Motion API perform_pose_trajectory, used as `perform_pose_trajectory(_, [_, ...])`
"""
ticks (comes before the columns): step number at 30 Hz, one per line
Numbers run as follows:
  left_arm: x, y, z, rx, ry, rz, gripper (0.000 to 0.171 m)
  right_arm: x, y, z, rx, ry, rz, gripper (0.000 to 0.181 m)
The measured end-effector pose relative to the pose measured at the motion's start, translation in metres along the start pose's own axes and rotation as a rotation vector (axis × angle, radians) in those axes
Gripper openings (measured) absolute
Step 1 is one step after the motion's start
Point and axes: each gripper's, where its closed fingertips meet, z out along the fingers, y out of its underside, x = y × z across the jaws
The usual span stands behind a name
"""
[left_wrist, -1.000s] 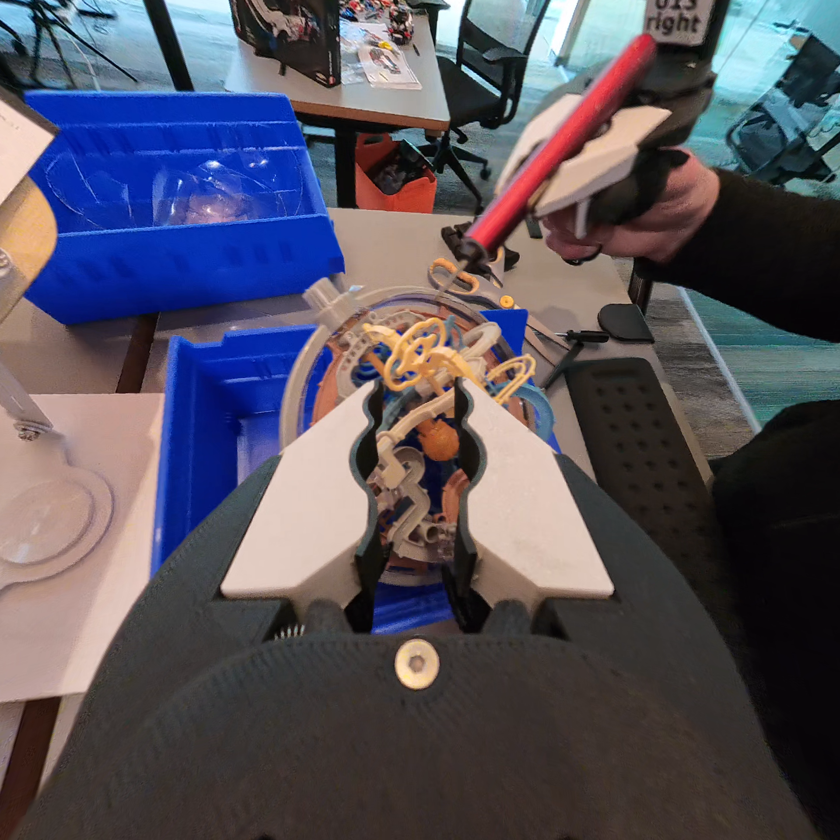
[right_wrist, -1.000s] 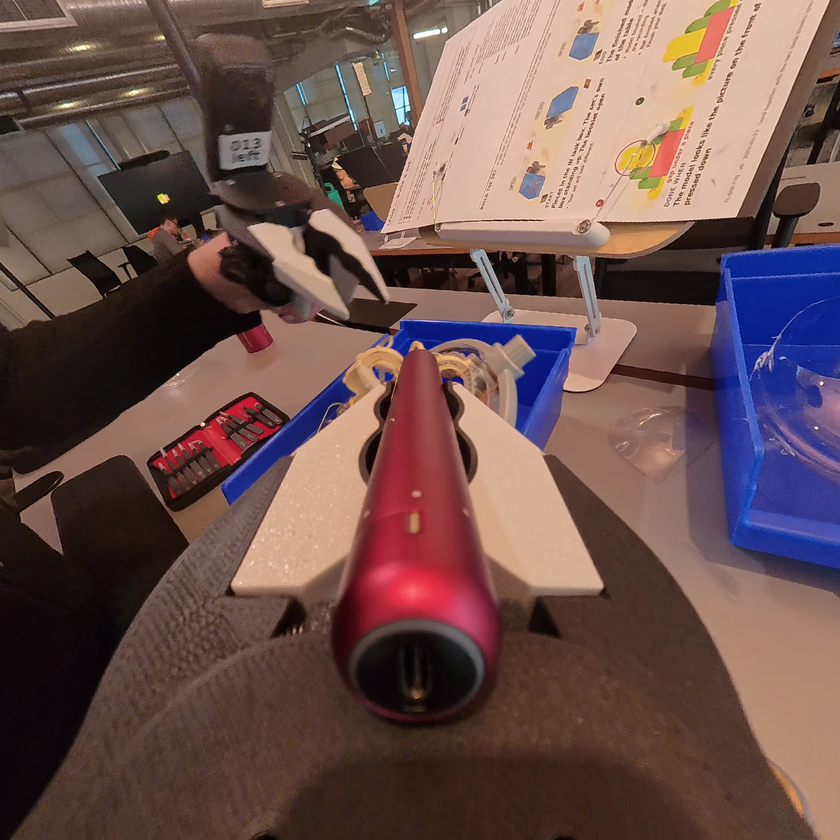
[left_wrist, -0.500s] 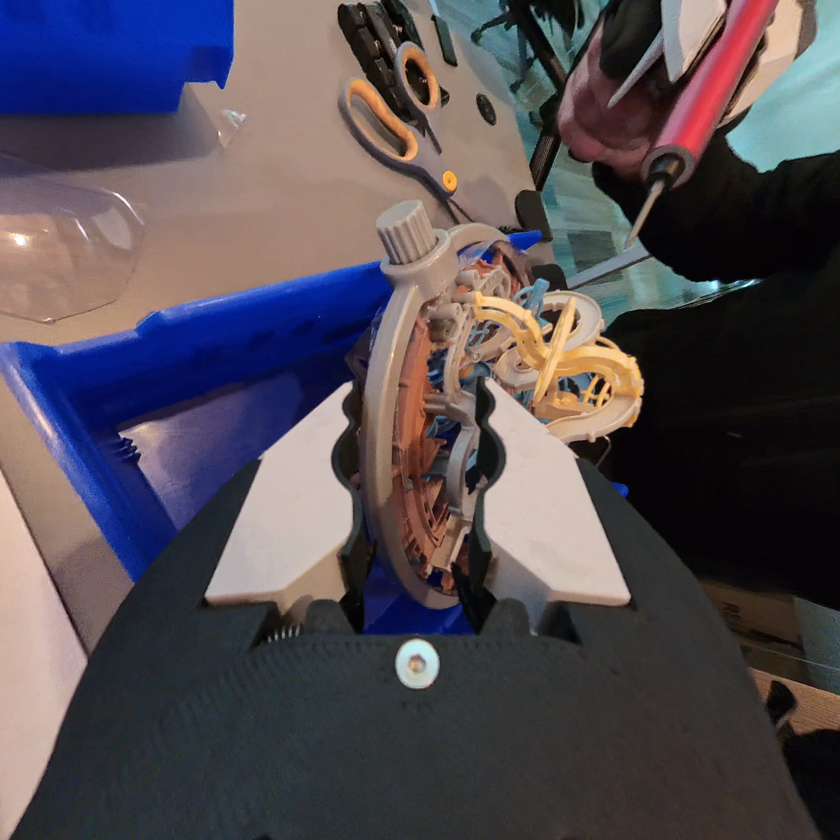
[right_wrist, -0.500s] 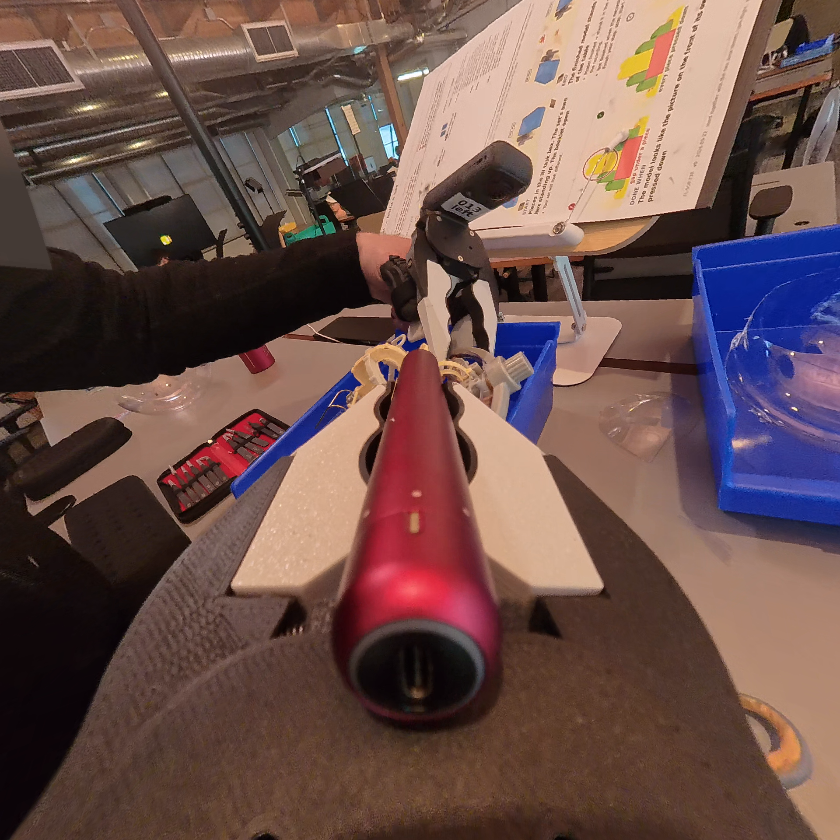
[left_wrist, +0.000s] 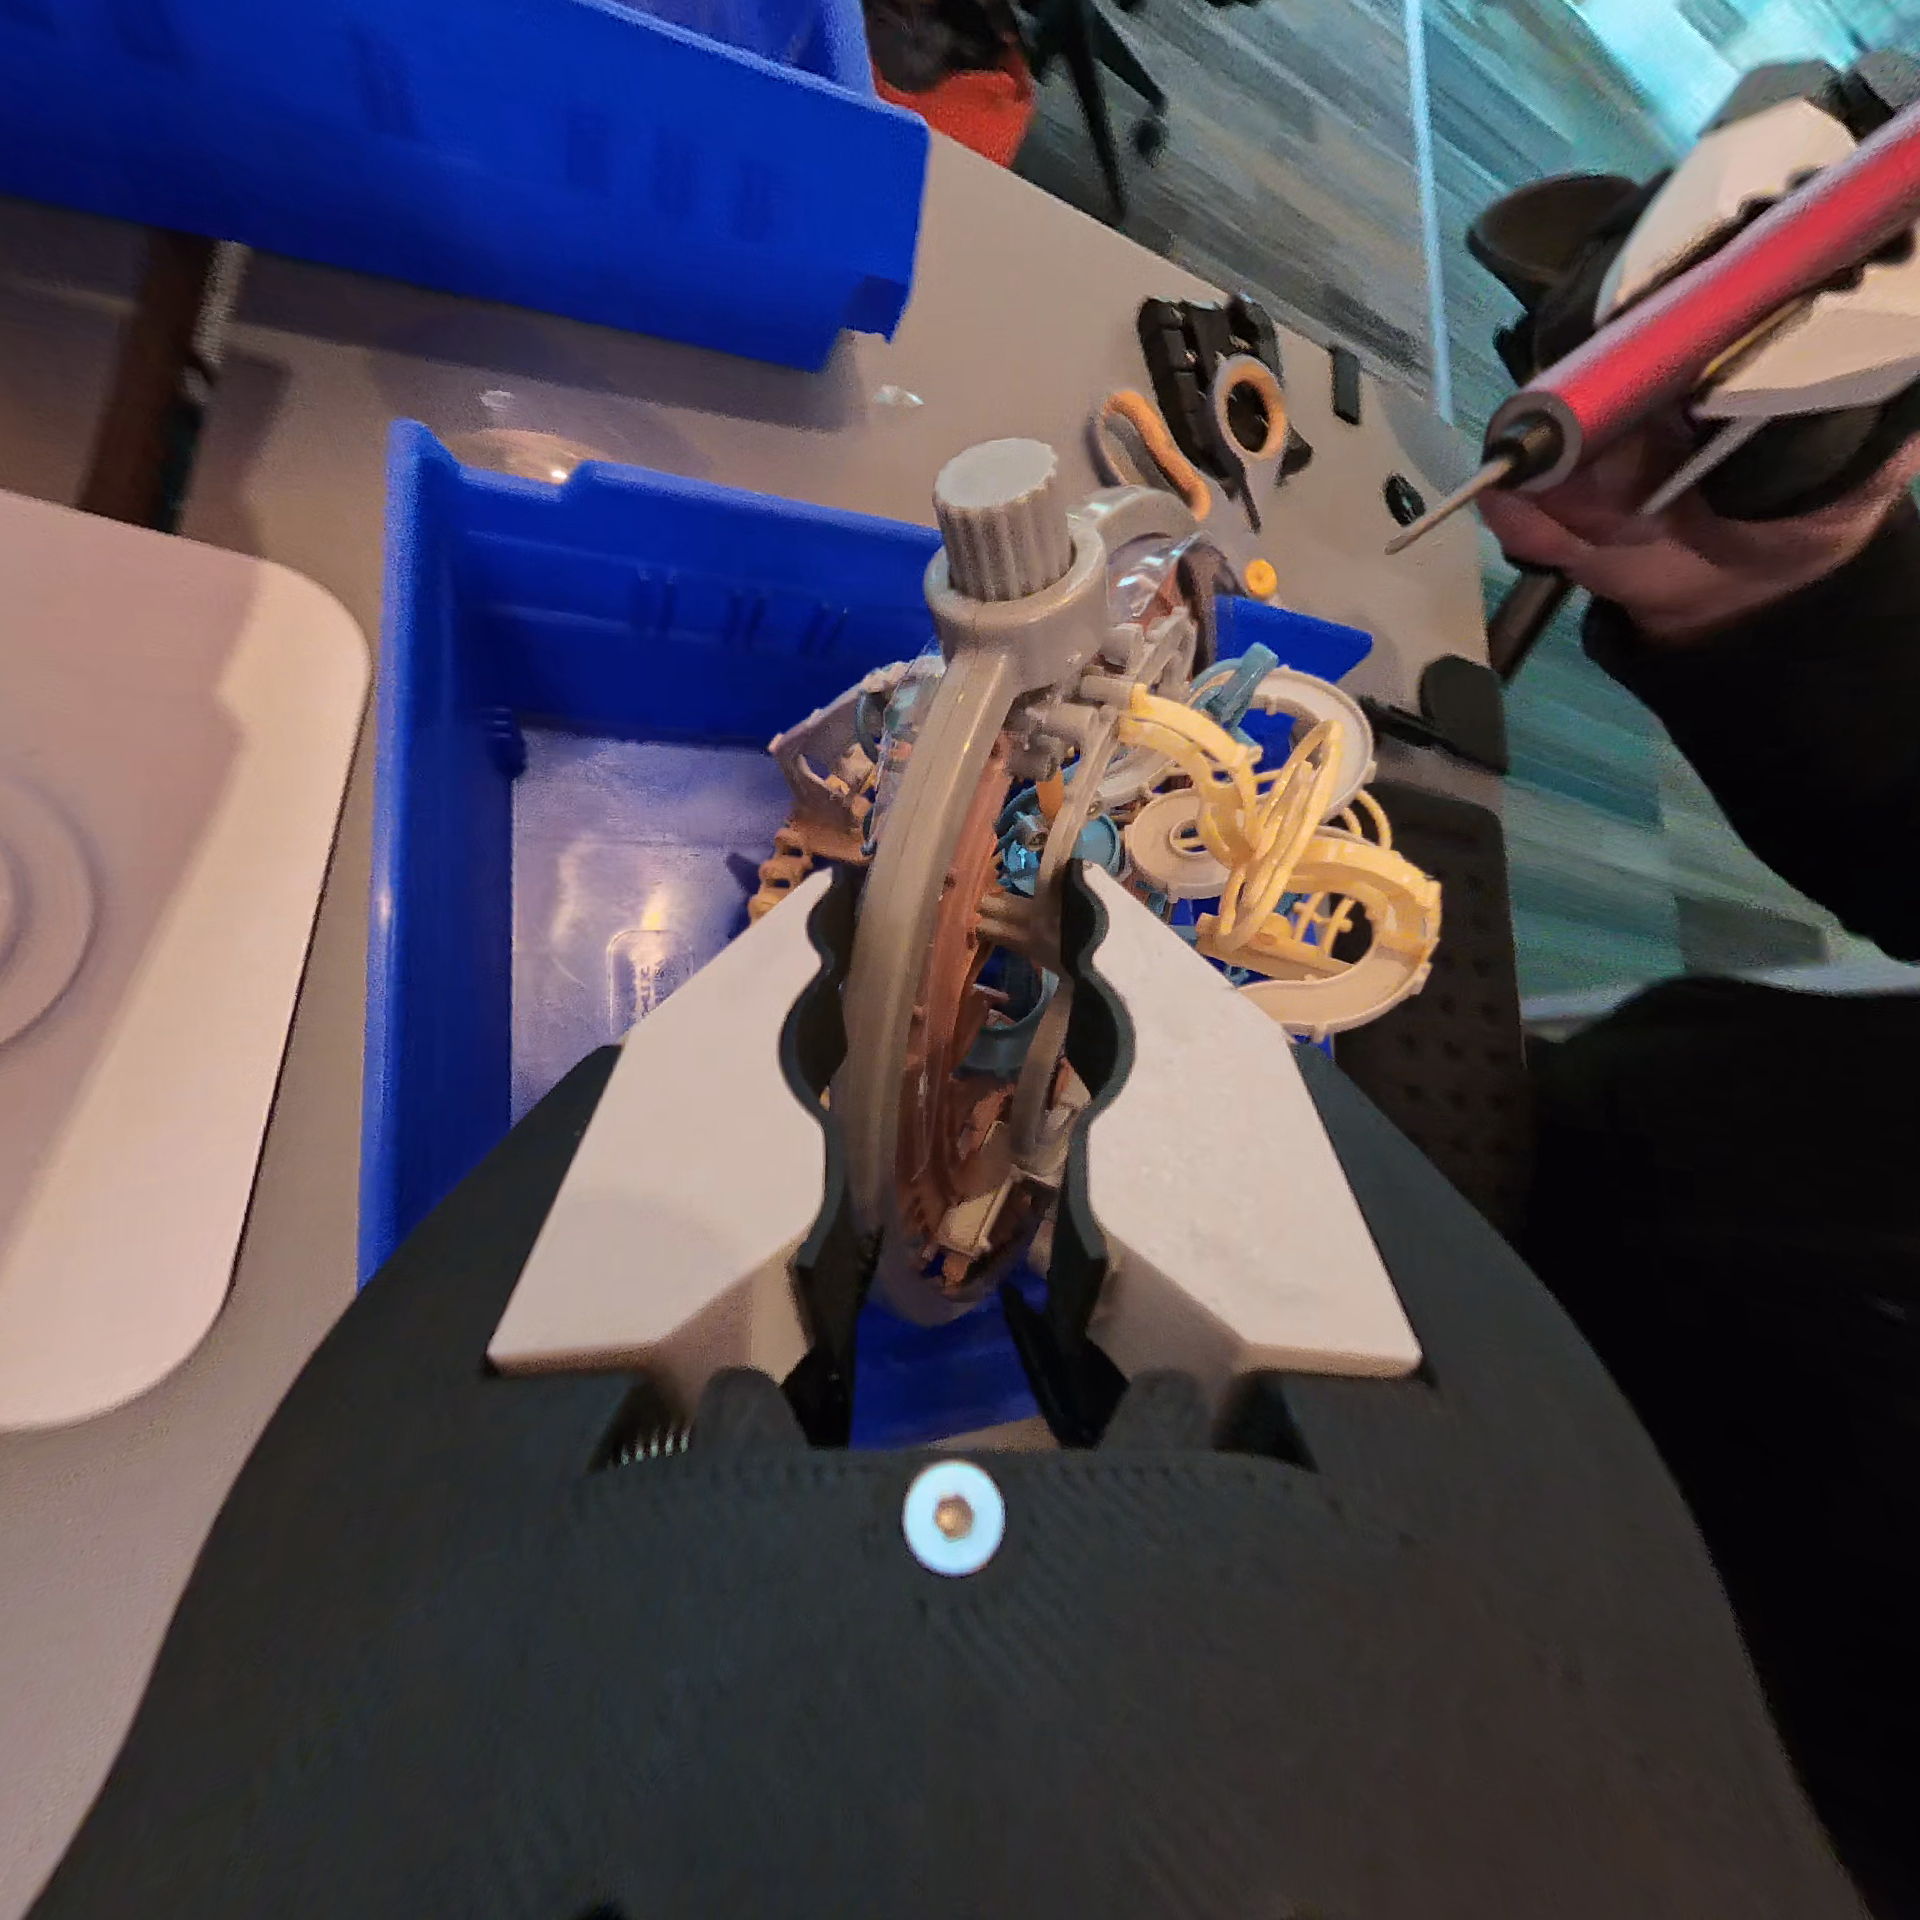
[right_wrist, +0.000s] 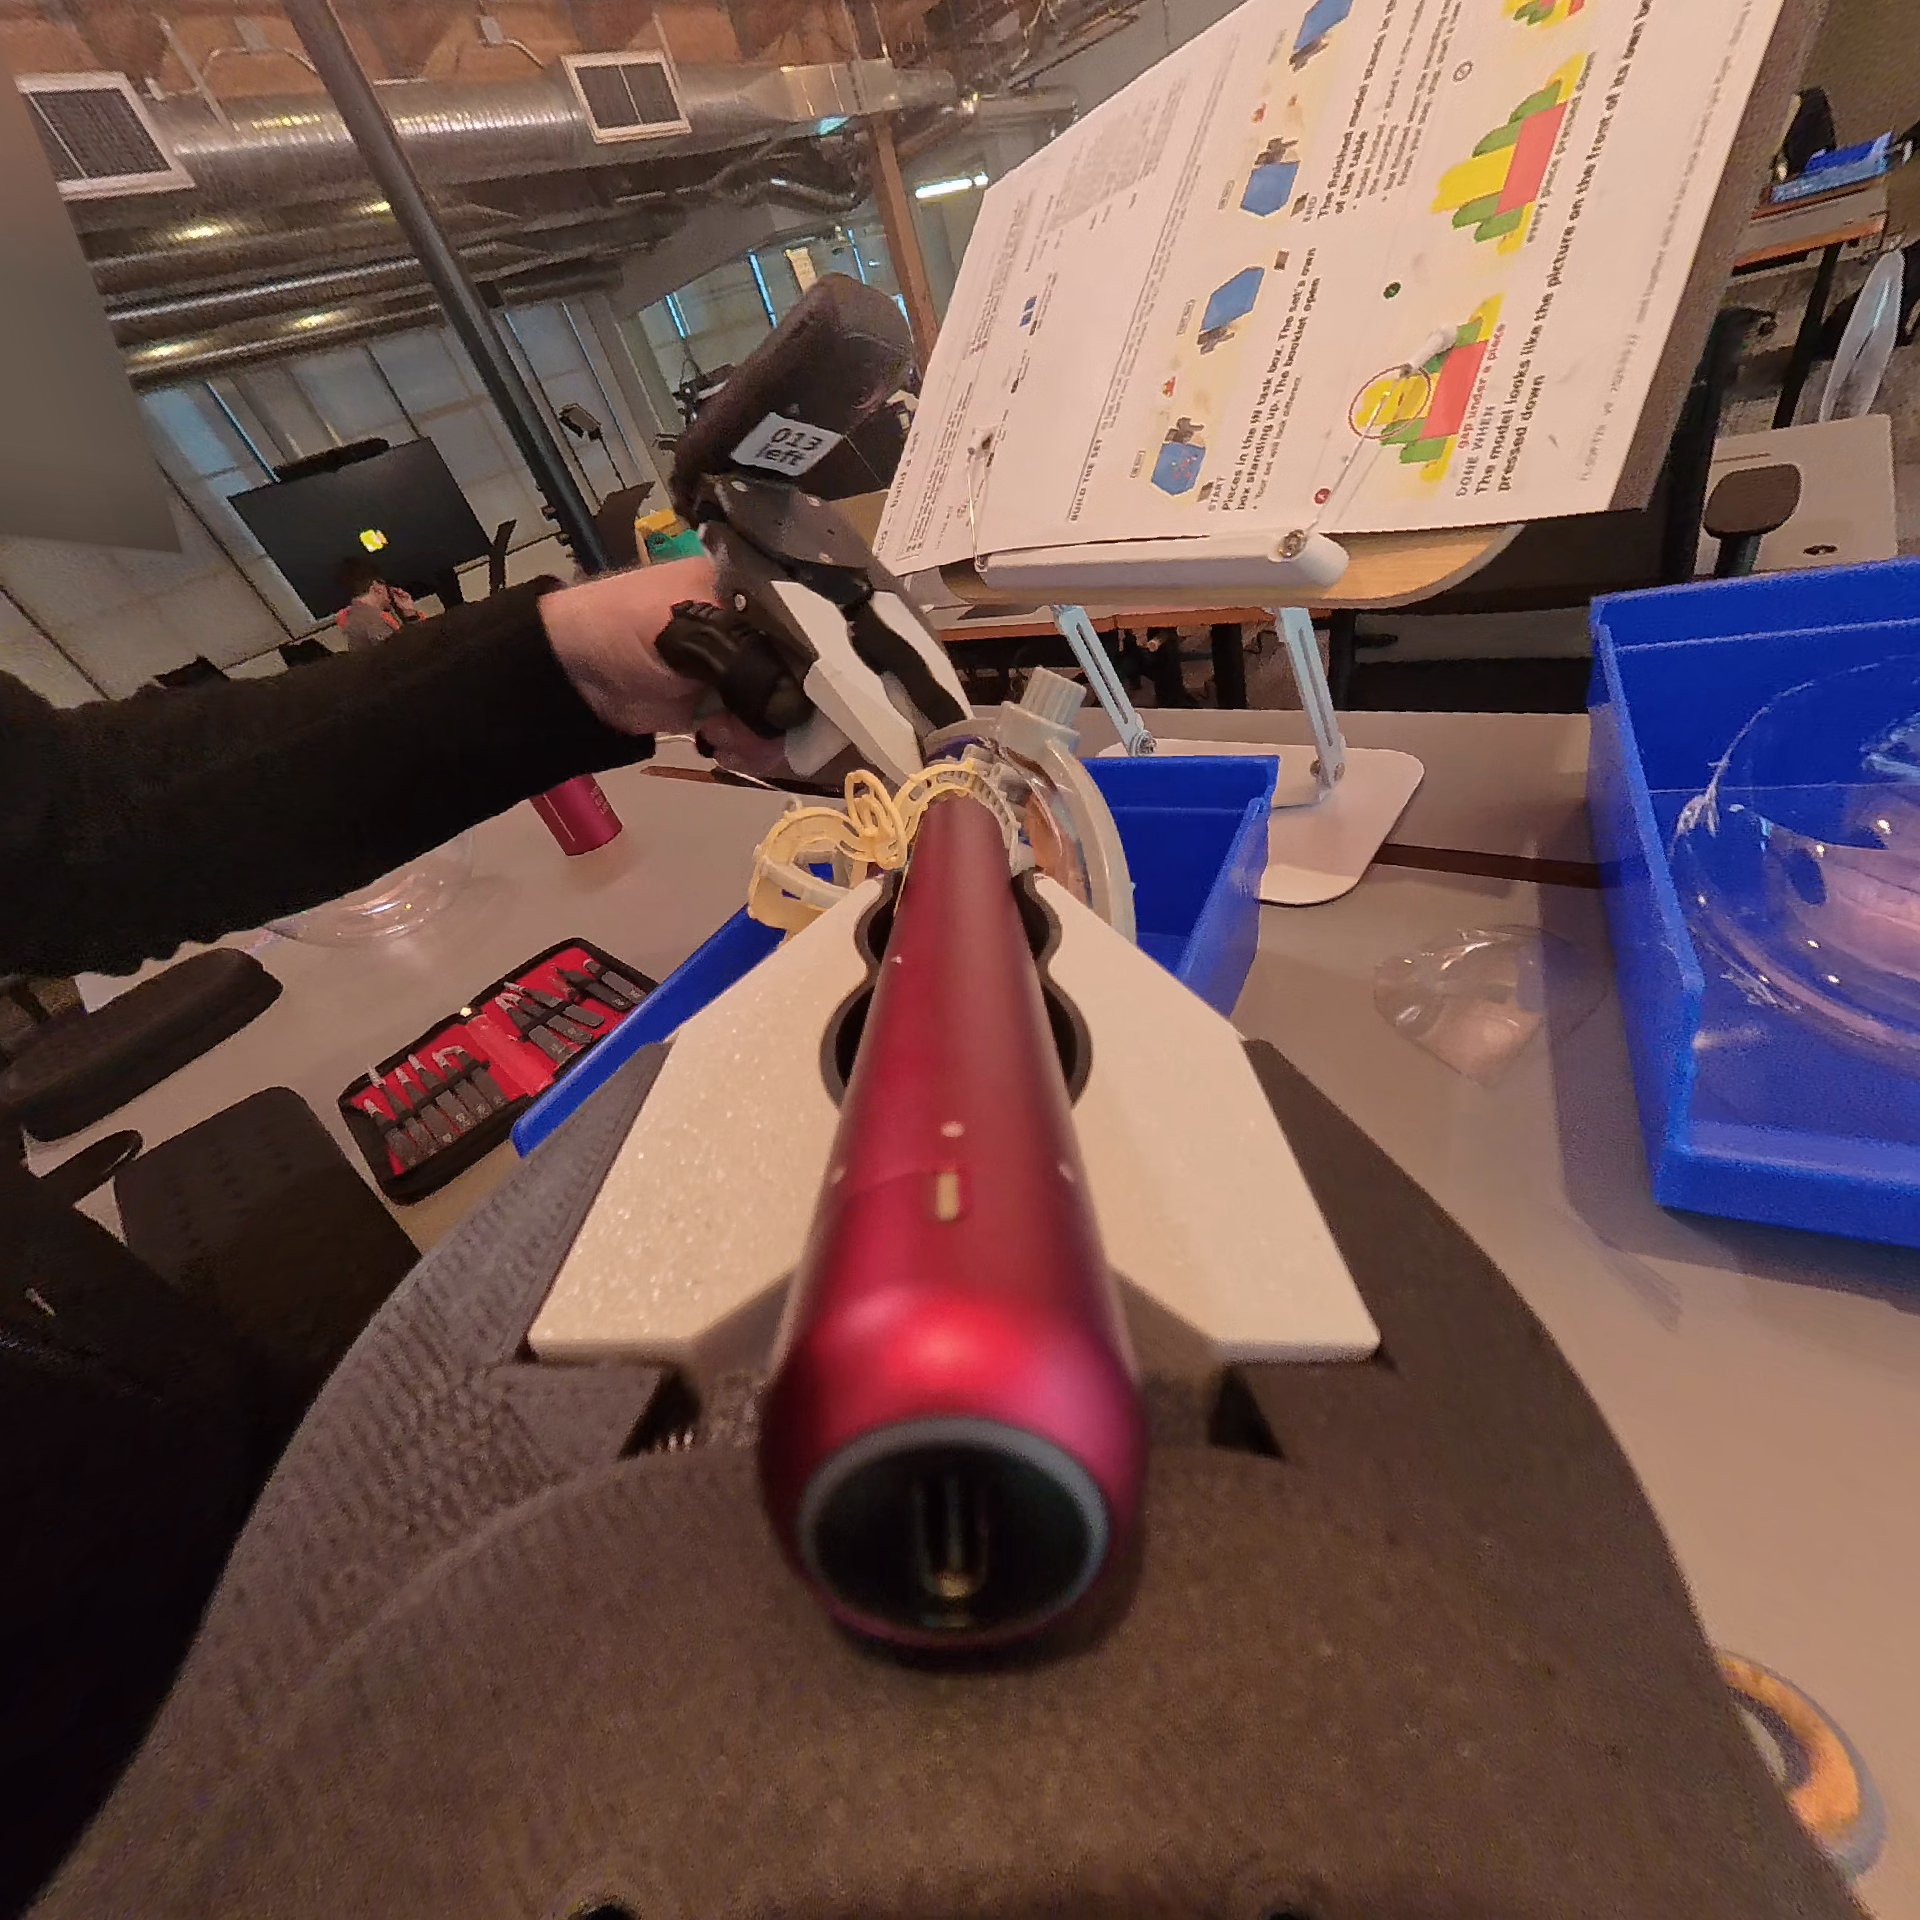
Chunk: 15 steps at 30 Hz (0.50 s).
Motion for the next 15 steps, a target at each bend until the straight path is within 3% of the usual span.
perform_pose_trajectory(10, [0.023, 0.023, -0.022, 0.254, -0.339, -0.211, 0.037, -0.021, 0.001, 0.024, -0.001, 0.009, -0.062, 0.02])
perform_pose_trajectory(15, [0.036, 0.031, -0.023, 0.354, -0.42, -0.266, 0.038, -0.027, 0.002, 0.029, -0.009, 0.021, -0.09, 0.02])
